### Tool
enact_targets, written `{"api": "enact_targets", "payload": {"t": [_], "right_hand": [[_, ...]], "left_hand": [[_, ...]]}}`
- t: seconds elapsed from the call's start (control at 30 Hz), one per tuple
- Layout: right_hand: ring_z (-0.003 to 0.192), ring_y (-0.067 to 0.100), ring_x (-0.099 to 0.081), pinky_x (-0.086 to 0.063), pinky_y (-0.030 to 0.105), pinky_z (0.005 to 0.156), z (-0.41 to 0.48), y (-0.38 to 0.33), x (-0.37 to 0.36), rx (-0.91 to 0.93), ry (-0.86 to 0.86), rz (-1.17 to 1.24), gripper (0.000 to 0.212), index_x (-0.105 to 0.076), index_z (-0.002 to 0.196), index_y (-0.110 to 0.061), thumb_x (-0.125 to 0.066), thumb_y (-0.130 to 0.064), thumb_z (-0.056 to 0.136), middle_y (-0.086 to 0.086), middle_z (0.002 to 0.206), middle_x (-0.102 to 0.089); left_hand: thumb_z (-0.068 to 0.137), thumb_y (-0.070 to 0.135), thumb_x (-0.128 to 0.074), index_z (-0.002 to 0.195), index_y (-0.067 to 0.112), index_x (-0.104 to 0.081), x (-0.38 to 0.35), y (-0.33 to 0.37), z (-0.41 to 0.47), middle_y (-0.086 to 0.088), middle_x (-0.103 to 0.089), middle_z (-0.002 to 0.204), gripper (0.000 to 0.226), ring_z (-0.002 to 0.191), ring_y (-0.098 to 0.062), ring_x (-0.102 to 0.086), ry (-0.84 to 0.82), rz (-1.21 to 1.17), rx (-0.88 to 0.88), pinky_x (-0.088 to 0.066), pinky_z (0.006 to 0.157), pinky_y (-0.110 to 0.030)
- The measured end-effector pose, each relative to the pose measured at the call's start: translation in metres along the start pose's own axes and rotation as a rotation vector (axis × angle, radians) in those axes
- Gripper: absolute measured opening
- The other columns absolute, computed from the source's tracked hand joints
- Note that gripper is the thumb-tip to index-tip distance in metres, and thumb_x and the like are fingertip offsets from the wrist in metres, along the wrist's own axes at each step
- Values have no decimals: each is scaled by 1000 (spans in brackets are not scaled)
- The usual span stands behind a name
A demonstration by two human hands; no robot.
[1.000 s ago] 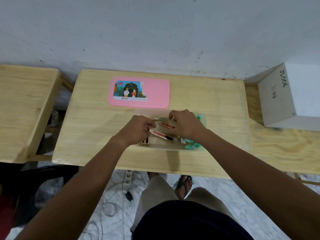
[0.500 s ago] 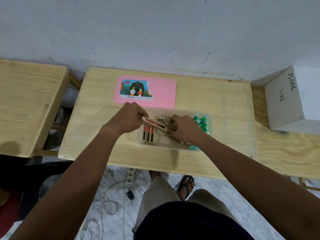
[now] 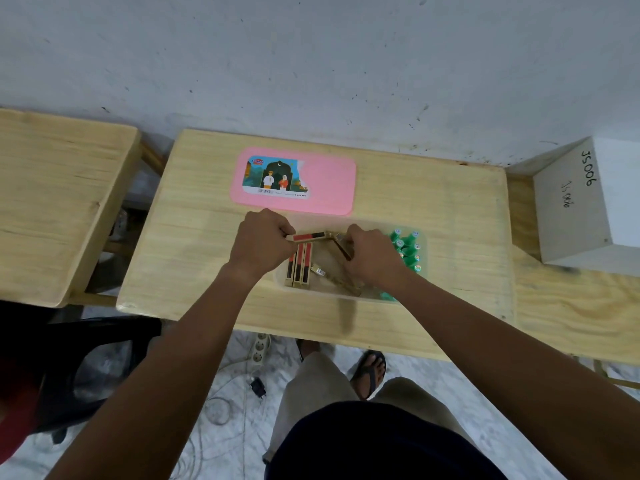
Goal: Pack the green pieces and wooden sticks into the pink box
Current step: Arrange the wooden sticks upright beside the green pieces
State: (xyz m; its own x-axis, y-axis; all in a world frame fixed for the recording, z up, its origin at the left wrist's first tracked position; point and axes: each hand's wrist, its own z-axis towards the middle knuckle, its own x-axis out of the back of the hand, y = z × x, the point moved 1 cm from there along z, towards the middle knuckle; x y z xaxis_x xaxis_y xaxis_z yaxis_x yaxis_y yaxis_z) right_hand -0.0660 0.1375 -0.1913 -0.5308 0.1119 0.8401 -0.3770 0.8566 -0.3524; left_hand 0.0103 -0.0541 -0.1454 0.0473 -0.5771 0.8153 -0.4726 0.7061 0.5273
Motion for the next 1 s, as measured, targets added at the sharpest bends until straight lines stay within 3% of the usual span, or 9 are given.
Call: {"api": "enact_targets", "payload": {"t": [0.13,0.27,0.37,0.47,0.6,0.73,0.83,0.9,1.0], "right_hand": [[93,32,-59,-42,34,61,-1,-4,2,109,121,-144,32,-54,112,-15,-62,-20,81,8,105,-56],[96,27,-61,-47,36,71,1,-13,3,210,152,62,45,-63,117,-19,-60,-39,77,5,106,-62],[86,26,-64,-50,33,70,2,-19,-3,226,85,151,31,-71,100,-20,-65,-42,80,3,92,-70],[70,22,-63,-50,32,63,-1,-20,-8,174,128,226,20,-75,87,-22,-66,-38,79,2,74,-72],[52,17,-51,-47,34,53,-5,-24,-8,113,232,374,17,-66,62,-21,-69,-34,74,2,53,-59],[60,18,-59,-50,34,59,-9,-23,-9,148,229,411,12,-76,80,-21,-74,-30,74,2,64,-69],[84,21,-67,-52,29,75,-9,-18,-13,140,50,330,39,-74,107,-23,-82,-35,70,2,88,-75],[98,25,-66,-50,29,83,-5,-14,-20,108,-73,109,47,-70,113,-23,-83,-37,70,5,101,-74],[101,33,-65,-55,37,83,-5,-13,-27,117,-122,-120,36,-70,111,-28,-74,-35,76,10,104,-71]], "left_hand": [[72,10,-74,94,17,-79,-1,-3,4,-1,-75,88,24,74,-7,-60,-33,1,-29,-46,73,-20],[78,6,-74,96,17,-78,3,-2,10,1,-72,83,22,67,-5,-58,-130,-12,-110,-49,73,-23],[81,4,-74,97,17,-78,5,0,13,0,-73,83,21,67,-5,-63,-183,-54,-134,-49,68,-18],[80,13,-77,111,21,-72,3,4,13,2,-72,101,32,73,-1,-64,-107,-214,-45,-42,67,-2],[69,31,-86,103,22,-69,-15,19,-1,9,-71,81,39,73,5,-65,80,-392,171,-46,69,-7],[66,19,-84,79,20,-77,-32,22,-9,5,-76,76,15,70,-8,-72,94,-550,289,-60,78,-36],[63,19,-85,64,31,-72,-28,15,-4,2,-76,74,18,73,-18,-73,56,-558,337,-60,80,-41],[64,20,-88,69,29,-73,-23,11,0,-2,-76,77,18,72,-20,-73,9,-509,326,-60,79,-41],[68,15,-87,90,11,-76,-17,7,4,-9,-75,82,26,70,-19,-72,-62,-412,310,-61,78,-37]]}}
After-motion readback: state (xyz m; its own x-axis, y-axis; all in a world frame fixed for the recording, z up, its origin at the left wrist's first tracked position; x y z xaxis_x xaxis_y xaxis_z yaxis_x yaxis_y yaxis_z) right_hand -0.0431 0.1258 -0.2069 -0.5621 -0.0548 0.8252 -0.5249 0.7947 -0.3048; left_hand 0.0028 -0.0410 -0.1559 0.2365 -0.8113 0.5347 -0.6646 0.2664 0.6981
